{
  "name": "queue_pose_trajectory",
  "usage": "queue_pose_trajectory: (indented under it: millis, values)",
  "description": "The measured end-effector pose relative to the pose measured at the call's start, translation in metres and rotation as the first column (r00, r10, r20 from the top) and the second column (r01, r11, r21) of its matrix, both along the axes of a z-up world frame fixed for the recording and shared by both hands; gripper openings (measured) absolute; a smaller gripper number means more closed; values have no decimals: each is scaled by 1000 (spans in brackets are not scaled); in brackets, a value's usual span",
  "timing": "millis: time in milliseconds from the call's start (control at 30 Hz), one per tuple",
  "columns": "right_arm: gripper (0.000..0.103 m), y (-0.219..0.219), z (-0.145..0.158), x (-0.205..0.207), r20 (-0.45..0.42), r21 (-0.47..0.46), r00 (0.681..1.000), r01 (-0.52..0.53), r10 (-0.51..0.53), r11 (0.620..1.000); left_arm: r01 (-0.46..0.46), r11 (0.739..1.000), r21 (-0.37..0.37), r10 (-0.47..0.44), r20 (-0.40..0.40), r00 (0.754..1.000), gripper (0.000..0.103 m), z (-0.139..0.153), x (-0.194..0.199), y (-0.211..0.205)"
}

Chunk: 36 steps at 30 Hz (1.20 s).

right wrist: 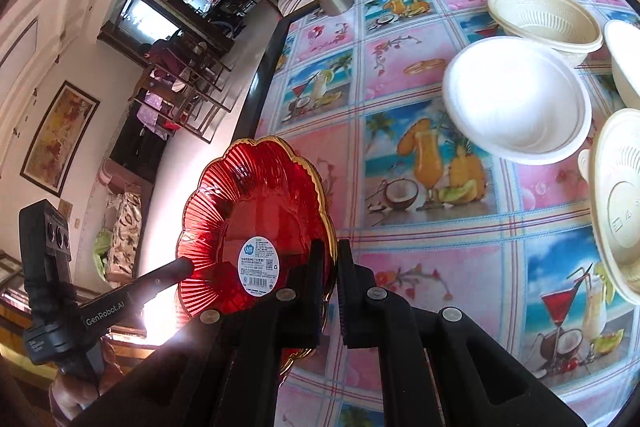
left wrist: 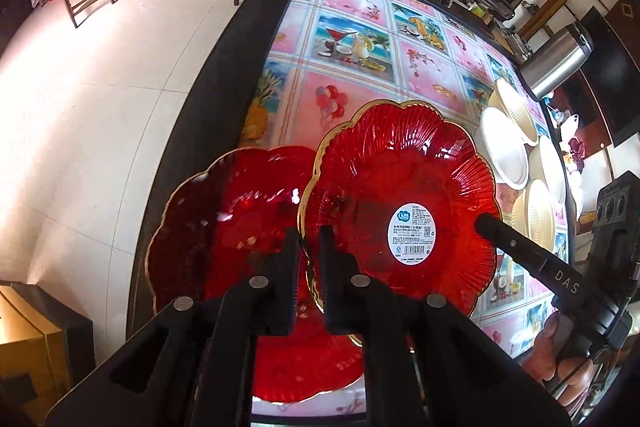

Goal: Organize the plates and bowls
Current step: 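Carry the small red plate onto the large red wedding plate, open left tool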

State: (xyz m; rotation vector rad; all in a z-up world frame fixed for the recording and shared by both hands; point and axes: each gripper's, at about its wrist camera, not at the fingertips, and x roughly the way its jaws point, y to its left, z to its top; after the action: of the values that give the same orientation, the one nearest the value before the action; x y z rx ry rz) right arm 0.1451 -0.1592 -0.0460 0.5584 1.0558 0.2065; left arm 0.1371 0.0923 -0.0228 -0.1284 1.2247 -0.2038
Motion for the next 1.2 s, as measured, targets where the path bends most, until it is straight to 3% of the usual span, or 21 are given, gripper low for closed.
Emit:
queue_pose_trajectory:
  millis: [267, 467, 767, 1200]
  values:
    - [6, 61, -21, -17, -33, -13, 995, -100, 99, 995, -67, 997, 47, 69, -50, 996, 8, -26, -25, 46]
    - [6, 94, -38, -21, -60, -47, 988, -146, 143, 988, -78, 992, 98, 85, -71, 994, 9, -38, -25, 55]
    - [8, 107, -48, -16, -62, -120, 986, -162, 156, 979, -32, 970, 242, 44, -43, 998, 11, -48, -21, 41]
    - [12, 116, -54, -17, -65, -198, 981, -193, 184, 961, -20, 950, 312, 25, -10, 1000, 11, -43, -20, 36]
